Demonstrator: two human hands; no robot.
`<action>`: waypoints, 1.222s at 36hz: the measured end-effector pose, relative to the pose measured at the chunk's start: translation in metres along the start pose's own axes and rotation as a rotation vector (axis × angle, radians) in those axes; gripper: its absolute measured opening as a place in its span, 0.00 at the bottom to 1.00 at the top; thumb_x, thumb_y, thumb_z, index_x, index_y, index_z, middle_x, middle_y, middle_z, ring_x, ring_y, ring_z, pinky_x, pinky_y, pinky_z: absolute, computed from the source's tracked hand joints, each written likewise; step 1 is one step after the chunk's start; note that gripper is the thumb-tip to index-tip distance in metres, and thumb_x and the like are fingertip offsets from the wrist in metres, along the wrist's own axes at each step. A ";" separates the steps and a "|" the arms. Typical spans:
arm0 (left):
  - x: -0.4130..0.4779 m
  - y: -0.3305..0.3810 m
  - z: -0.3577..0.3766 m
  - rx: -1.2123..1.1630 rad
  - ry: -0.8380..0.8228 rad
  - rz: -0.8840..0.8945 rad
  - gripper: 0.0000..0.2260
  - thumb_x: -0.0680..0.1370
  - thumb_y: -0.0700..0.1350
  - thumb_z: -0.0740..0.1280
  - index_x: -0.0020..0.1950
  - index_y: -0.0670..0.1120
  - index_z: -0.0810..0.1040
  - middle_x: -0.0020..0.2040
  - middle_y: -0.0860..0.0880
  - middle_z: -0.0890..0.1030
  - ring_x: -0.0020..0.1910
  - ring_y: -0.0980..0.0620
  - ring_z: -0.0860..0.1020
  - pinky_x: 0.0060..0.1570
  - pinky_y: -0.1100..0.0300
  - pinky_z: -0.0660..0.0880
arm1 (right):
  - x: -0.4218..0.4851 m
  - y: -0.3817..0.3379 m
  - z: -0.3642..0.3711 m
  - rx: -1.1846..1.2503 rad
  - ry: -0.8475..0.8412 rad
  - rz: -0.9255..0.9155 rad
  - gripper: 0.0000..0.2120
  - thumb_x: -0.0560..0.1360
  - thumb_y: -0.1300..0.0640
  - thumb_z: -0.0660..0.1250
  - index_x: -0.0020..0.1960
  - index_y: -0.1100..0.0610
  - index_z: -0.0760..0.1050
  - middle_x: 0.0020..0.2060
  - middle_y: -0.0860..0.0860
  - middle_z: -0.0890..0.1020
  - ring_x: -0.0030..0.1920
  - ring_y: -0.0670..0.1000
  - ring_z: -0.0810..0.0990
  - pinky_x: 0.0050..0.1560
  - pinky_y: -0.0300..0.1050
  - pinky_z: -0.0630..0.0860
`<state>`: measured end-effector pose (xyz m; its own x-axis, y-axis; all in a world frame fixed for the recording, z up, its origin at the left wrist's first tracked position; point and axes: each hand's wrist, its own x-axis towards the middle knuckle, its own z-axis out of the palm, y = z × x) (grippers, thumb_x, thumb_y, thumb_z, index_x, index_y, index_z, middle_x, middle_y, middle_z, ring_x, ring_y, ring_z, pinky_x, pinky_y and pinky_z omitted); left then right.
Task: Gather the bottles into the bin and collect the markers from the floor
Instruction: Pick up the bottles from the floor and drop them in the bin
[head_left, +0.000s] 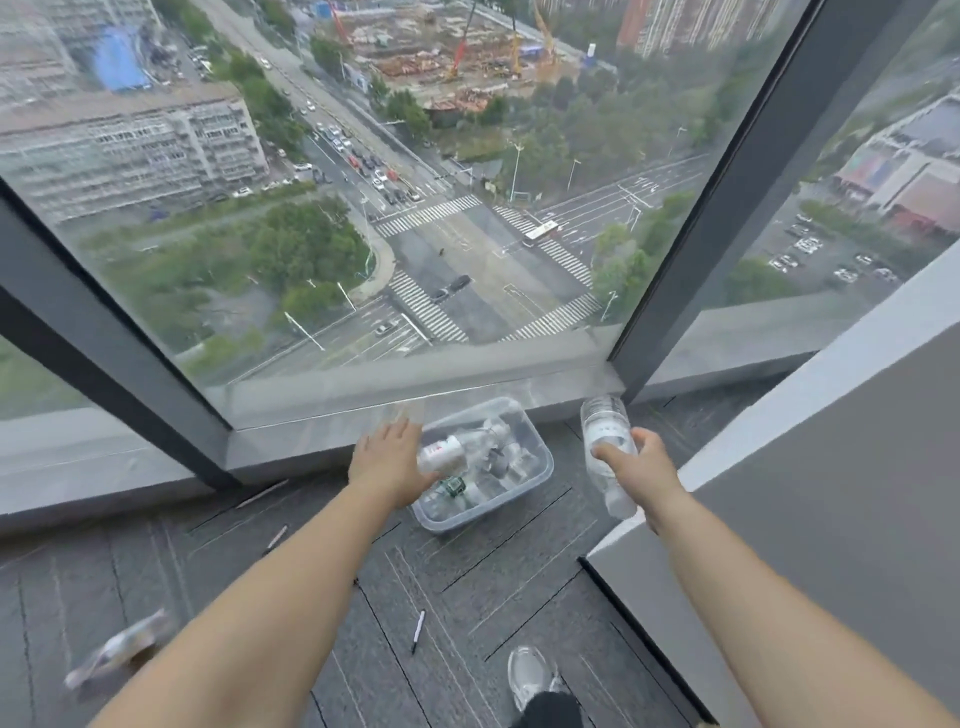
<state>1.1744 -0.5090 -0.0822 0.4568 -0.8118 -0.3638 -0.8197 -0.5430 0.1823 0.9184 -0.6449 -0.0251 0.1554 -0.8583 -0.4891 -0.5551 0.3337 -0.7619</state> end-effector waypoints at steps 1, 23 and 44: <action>0.002 0.001 0.002 0.012 -0.005 -0.007 0.37 0.75 0.63 0.62 0.78 0.49 0.53 0.79 0.49 0.54 0.77 0.46 0.56 0.75 0.48 0.56 | 0.014 -0.004 0.000 -0.022 -0.018 0.008 0.22 0.74 0.58 0.69 0.64 0.56 0.66 0.52 0.55 0.75 0.43 0.53 0.75 0.42 0.48 0.75; 0.028 0.042 -0.019 -0.500 0.067 -0.471 0.29 0.76 0.56 0.65 0.75 0.50 0.62 0.75 0.49 0.65 0.72 0.47 0.65 0.69 0.49 0.65 | 0.145 -0.060 0.029 -0.358 -0.443 -0.157 0.37 0.68 0.57 0.73 0.73 0.52 0.60 0.59 0.53 0.73 0.55 0.55 0.75 0.57 0.50 0.73; -0.035 -0.012 -0.007 -0.641 0.121 -0.648 0.28 0.77 0.55 0.65 0.74 0.50 0.63 0.74 0.48 0.65 0.72 0.47 0.66 0.68 0.48 0.66 | 0.139 -0.066 0.107 -0.731 -0.431 -0.280 0.30 0.76 0.48 0.63 0.75 0.56 0.60 0.70 0.56 0.69 0.71 0.60 0.63 0.64 0.51 0.66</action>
<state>1.1708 -0.4752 -0.0653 0.8227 -0.3045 -0.4800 -0.0587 -0.8854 0.4612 1.0639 -0.7443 -0.0883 0.5750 -0.6009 -0.5552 -0.8102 -0.3239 -0.4885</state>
